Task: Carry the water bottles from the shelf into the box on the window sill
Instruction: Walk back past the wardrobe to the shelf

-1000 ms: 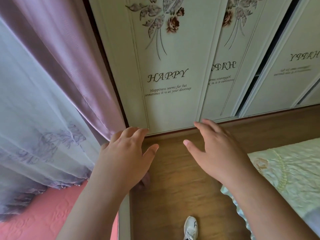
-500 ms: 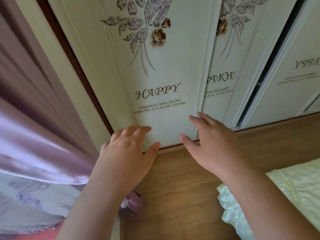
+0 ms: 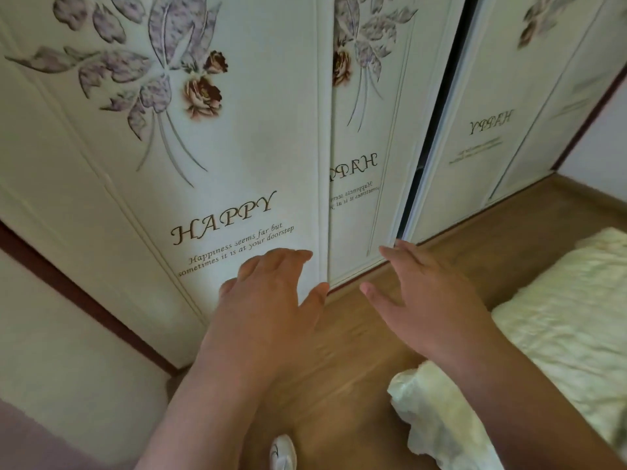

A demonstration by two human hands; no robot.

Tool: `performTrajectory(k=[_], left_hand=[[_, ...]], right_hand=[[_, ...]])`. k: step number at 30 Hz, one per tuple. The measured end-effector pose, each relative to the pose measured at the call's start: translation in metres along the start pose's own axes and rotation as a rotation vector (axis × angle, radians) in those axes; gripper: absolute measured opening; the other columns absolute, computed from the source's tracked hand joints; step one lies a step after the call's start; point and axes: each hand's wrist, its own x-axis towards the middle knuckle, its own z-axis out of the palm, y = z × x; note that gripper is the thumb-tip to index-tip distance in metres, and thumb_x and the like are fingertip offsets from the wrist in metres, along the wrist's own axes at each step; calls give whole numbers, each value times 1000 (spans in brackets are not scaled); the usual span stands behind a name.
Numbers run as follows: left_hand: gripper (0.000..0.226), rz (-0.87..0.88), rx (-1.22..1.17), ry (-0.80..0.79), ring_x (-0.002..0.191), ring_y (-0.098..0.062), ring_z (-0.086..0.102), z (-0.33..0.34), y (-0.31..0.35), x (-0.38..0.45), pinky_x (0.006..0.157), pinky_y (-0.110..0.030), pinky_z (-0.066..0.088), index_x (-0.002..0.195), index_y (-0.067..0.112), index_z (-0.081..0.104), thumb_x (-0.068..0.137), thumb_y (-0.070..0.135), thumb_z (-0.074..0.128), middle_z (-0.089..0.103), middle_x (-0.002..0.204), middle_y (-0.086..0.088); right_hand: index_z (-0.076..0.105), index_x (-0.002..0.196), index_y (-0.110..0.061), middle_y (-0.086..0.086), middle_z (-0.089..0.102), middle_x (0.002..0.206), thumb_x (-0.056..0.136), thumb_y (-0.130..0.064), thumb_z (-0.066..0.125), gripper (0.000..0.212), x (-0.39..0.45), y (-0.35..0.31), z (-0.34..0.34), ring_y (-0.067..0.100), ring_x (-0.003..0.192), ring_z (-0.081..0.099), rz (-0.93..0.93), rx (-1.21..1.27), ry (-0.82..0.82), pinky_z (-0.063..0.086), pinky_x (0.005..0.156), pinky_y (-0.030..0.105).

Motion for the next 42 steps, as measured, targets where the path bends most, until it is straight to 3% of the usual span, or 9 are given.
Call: performTrajectory(k=[10,19,29,36,42], left_hand=[[59,173,-2,-64,143,-11,33,-21,-42,173,114,-39,33,149,41,32,95,64,36,36,155,16],[56,312,-22,-172,139,-11,34,9,-34,268,112,-38,36,147,41,35,95,63,37,38,152,16],[51,357,19,-136,135,-8,35,31,34,384,110,-37,41,144,42,36,96,62,41,41,148,19],[52,414,-1,-108,136,-6,37,46,110,457,110,-38,40,144,43,36,96,62,39,40,148,21],[55,507,31,-184,139,-7,34,72,170,505,113,-38,37,146,43,34,96,64,38,38,151,20]], right_hand=[[23,154,-41,-14,21,164,90,-73,36,72,133,-33,-11,16,148,28,221,41,77,24,118,48],[23,152,-40,-12,27,162,91,-73,36,70,197,-5,-3,17,146,32,377,36,83,26,117,48],[28,152,-38,-12,29,161,90,-73,40,72,311,72,-24,20,144,37,368,134,103,31,116,51],[29,151,-40,-14,33,158,90,-72,43,70,369,145,-64,17,143,37,378,150,156,30,115,46],[27,151,-40,-13,30,160,88,-76,38,74,389,203,-84,20,144,37,511,132,160,32,118,48]])
